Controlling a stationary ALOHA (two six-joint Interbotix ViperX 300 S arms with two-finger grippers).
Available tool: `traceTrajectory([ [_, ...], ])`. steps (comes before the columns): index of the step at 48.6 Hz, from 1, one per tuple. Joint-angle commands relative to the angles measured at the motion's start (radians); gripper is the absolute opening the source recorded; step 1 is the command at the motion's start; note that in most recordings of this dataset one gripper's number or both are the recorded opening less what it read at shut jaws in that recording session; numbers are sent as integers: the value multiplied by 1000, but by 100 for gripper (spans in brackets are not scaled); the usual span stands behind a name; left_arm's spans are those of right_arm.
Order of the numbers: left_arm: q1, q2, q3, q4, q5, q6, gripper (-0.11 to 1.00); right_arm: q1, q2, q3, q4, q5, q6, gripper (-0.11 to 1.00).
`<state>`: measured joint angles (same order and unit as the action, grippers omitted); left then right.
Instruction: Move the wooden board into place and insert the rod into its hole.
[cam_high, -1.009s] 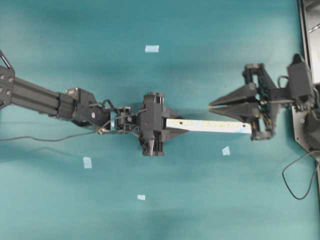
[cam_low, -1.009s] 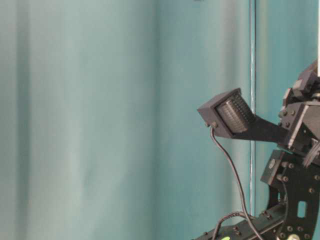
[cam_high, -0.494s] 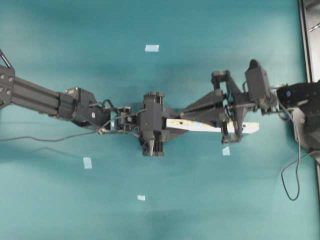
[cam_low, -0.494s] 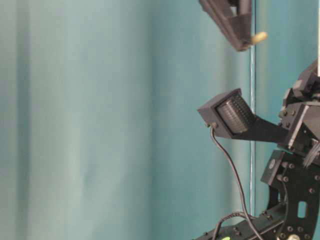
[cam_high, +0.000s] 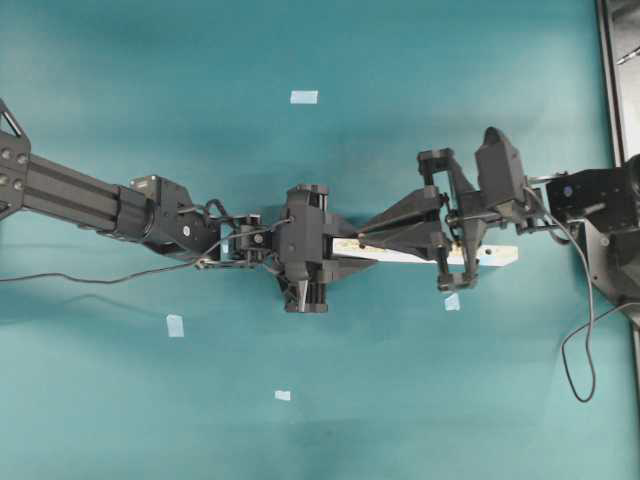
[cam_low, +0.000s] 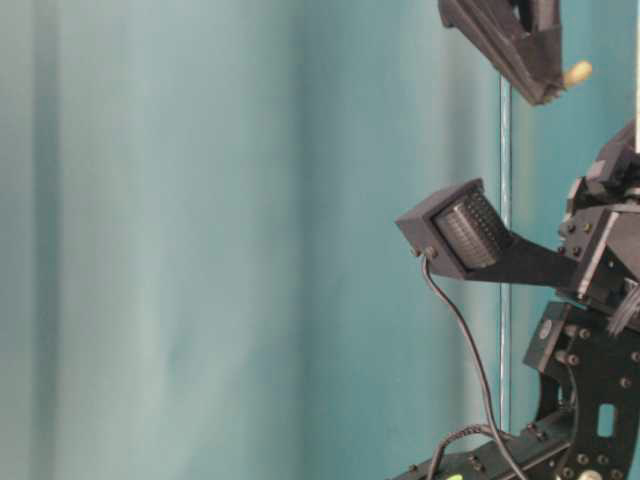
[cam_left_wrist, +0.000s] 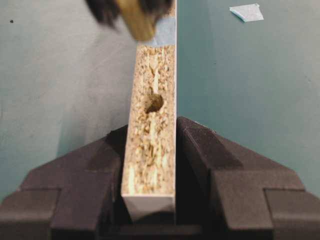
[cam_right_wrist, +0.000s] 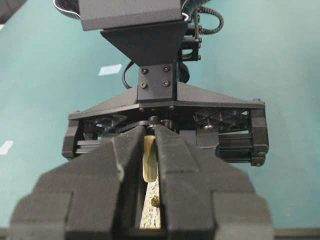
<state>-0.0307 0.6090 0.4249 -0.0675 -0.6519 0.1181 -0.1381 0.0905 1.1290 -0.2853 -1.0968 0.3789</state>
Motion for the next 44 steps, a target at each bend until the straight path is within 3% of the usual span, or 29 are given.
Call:
traceTrajectory([
  [1,-26,3,11,3,8,-3,27,5,11,-18,2,-5,-2,9],
  [44,-26,3,15,3,8,-3,27,6,52,-32,5,61,-31,9],
])
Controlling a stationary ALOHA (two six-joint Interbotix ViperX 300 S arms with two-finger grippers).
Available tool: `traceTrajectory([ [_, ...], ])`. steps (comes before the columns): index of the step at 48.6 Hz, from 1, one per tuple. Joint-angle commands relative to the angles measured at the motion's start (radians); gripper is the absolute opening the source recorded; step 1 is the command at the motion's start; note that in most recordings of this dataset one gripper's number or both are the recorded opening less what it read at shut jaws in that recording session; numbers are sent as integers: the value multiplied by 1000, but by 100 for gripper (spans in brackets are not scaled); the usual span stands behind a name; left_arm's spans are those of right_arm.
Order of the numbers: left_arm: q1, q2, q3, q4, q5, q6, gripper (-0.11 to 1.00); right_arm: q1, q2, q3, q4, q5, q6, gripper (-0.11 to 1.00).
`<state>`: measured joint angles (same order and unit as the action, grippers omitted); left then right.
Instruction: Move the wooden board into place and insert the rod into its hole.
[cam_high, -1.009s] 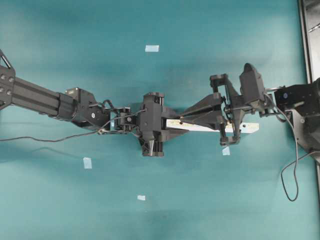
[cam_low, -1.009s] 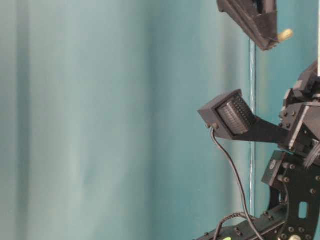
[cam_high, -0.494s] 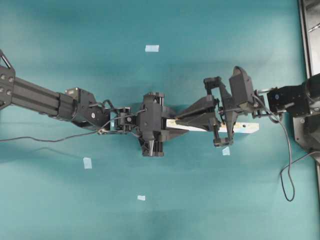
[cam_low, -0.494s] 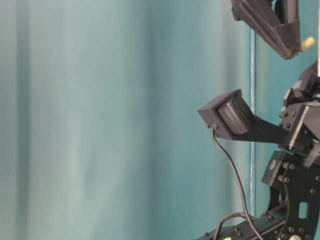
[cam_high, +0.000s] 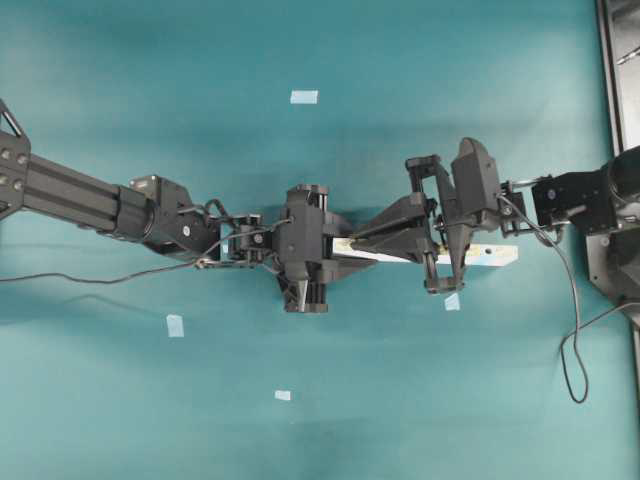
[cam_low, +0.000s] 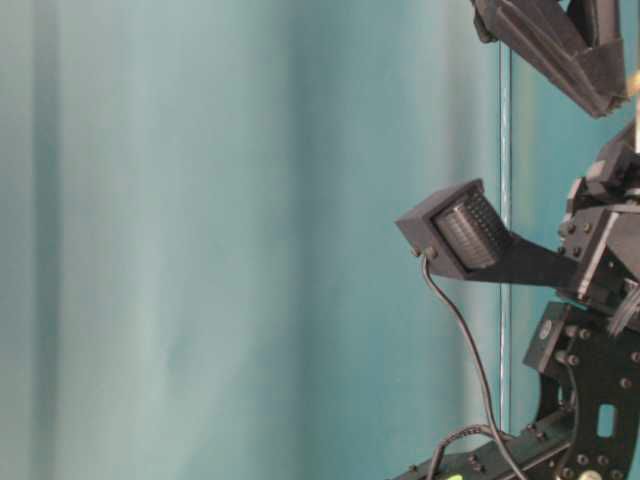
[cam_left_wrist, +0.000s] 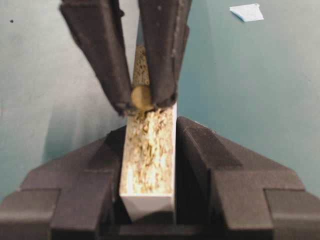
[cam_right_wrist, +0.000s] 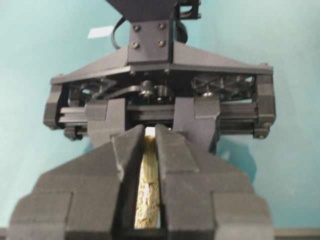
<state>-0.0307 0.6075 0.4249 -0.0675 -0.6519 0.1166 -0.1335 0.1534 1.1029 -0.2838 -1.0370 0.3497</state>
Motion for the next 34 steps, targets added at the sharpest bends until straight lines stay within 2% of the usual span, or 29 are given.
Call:
traceTrajectory([
  [1,-26,3,15,3,8,-2,27,2,-11,-6,3,2,-2,9],
  [34,-26,5,15,2,8,-2,27,2,-9,-17,5,3,-2,9],
])
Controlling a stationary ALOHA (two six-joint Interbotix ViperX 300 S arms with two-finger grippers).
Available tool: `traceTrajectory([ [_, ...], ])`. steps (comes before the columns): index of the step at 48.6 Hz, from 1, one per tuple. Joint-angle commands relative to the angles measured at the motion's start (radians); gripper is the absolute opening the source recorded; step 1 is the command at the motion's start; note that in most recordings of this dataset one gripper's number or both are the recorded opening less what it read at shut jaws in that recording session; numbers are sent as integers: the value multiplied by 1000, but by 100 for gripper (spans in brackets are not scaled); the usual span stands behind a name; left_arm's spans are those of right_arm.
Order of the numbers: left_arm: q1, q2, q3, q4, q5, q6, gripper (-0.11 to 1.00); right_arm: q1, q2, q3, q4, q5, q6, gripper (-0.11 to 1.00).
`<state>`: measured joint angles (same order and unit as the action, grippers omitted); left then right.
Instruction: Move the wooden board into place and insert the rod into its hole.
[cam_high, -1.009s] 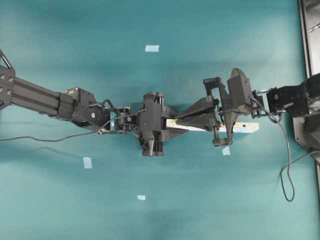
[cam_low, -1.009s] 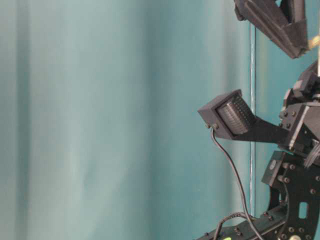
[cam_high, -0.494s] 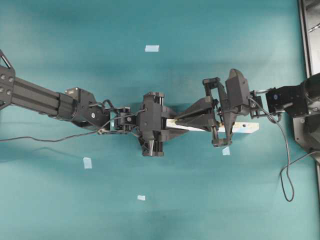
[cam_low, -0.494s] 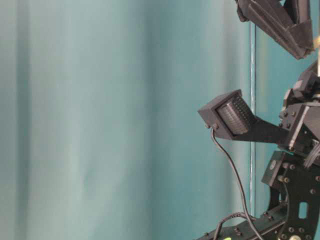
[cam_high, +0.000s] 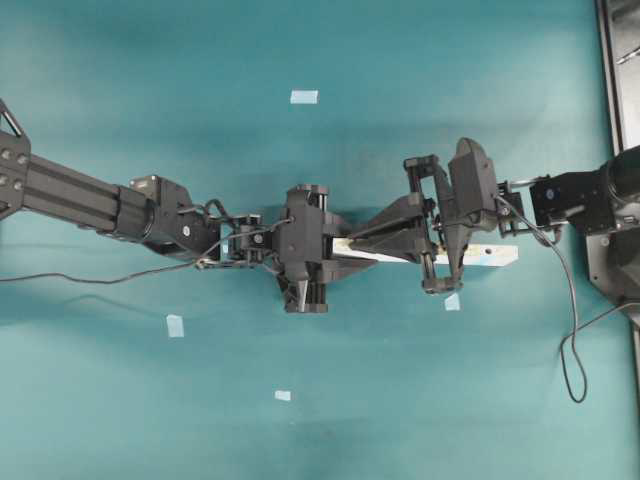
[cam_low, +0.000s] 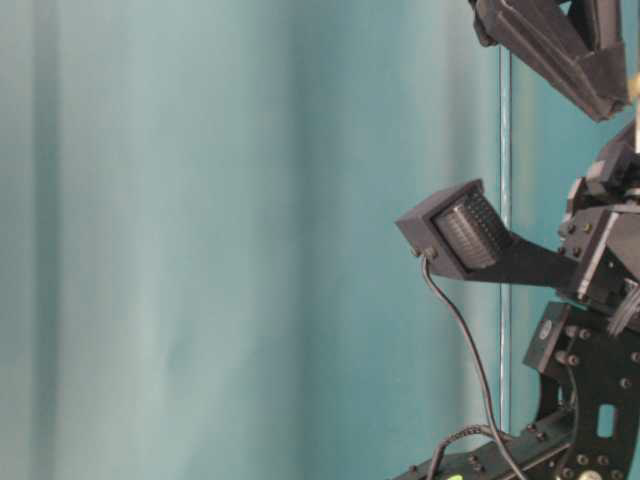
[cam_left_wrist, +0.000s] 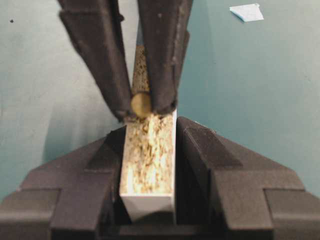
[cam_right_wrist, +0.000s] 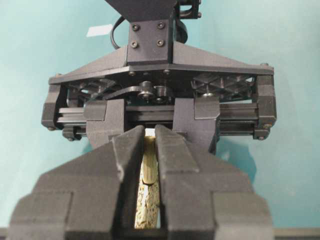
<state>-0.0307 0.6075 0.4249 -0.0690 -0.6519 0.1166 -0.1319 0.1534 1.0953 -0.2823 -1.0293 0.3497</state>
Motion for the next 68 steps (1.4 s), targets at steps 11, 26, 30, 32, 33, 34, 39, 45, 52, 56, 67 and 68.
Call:
traceTrajectory([
  [11,-26,5,17,3,9,-2,27,6,-11,18,3,11,-2,9],
  [26,-25,5,15,3,12,-2,27,34,-12,49,25,15,0,9],
  [30,-26,3,15,3,14,-2,27,41,-12,60,38,15,2,9],
  [32,-26,3,15,3,15,-2,27,46,-12,66,46,15,0,9],
  [33,-26,3,15,2,15,-2,27,48,-12,69,49,15,0,9],
  [34,-26,3,15,3,15,-2,27,52,-12,72,52,15,0,9],
  [39,-25,3,15,2,15,-2,27,60,-18,91,72,15,0,9],
  [45,-21,3,14,2,15,-2,27,58,-37,110,89,20,-5,9],
  [52,-14,2,11,2,15,-2,27,60,-52,117,94,55,-14,9],
  [56,-14,2,8,2,15,-2,27,60,-57,103,94,107,-18,9],
  [67,-14,-2,9,2,17,-2,27,72,-63,54,91,195,-23,9],
  [68,-14,-3,11,2,15,-2,27,75,-63,51,91,201,-23,9],
])
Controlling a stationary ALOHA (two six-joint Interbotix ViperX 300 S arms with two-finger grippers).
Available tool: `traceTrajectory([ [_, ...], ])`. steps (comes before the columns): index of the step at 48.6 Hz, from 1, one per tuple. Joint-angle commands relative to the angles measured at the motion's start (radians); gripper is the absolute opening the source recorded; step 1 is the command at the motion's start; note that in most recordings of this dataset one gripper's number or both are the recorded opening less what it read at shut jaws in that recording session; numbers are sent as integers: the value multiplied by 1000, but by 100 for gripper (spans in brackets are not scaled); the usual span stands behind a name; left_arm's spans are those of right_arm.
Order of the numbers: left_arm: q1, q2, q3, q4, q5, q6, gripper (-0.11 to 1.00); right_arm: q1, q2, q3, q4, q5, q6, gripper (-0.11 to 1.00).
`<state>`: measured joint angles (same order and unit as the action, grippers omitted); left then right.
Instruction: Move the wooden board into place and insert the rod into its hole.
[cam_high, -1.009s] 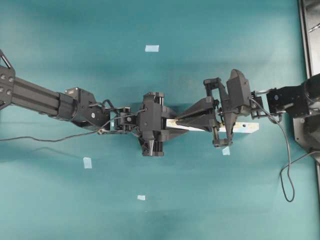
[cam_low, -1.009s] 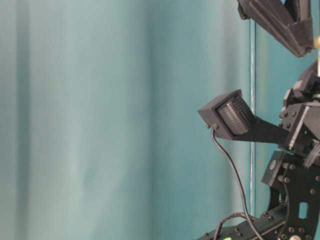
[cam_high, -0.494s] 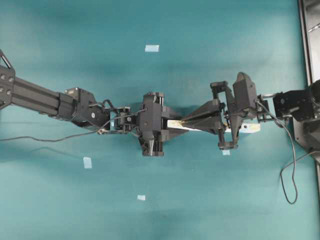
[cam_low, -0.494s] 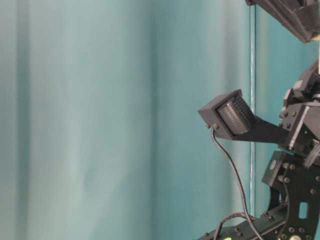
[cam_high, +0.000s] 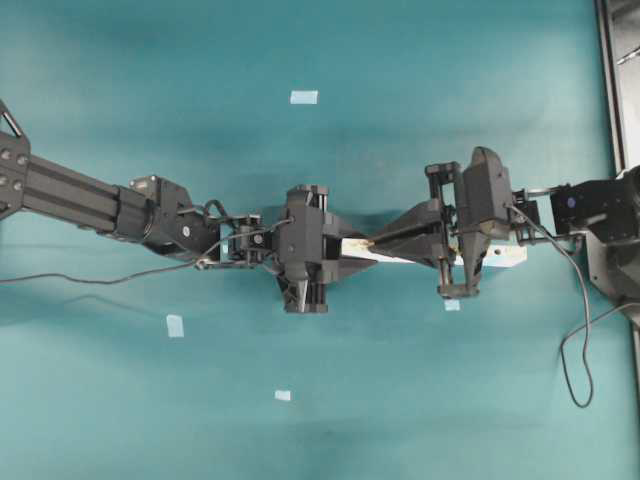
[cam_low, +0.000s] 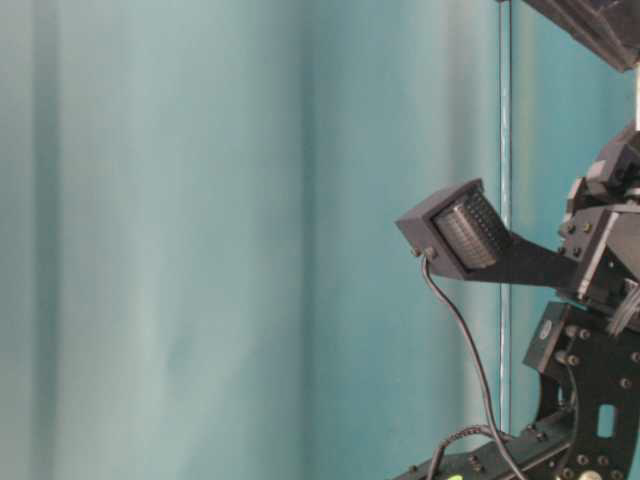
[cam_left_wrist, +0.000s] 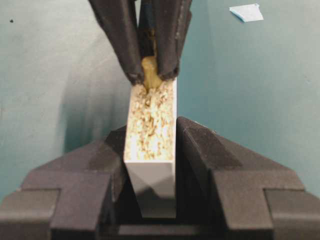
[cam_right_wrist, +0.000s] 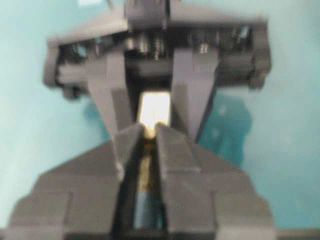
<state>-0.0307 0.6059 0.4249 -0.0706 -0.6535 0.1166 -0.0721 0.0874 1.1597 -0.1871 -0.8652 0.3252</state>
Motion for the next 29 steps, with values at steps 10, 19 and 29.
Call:
traceTrajectory([
  [10,-14,-8,18,3,17,-2,27,37,3,-28,-5,133,6,9],
  [19,-14,-11,18,3,17,-2,27,40,-12,-25,-5,150,8,9],
  [29,-14,-14,18,3,26,-2,27,40,-35,-12,-3,161,15,9],
])
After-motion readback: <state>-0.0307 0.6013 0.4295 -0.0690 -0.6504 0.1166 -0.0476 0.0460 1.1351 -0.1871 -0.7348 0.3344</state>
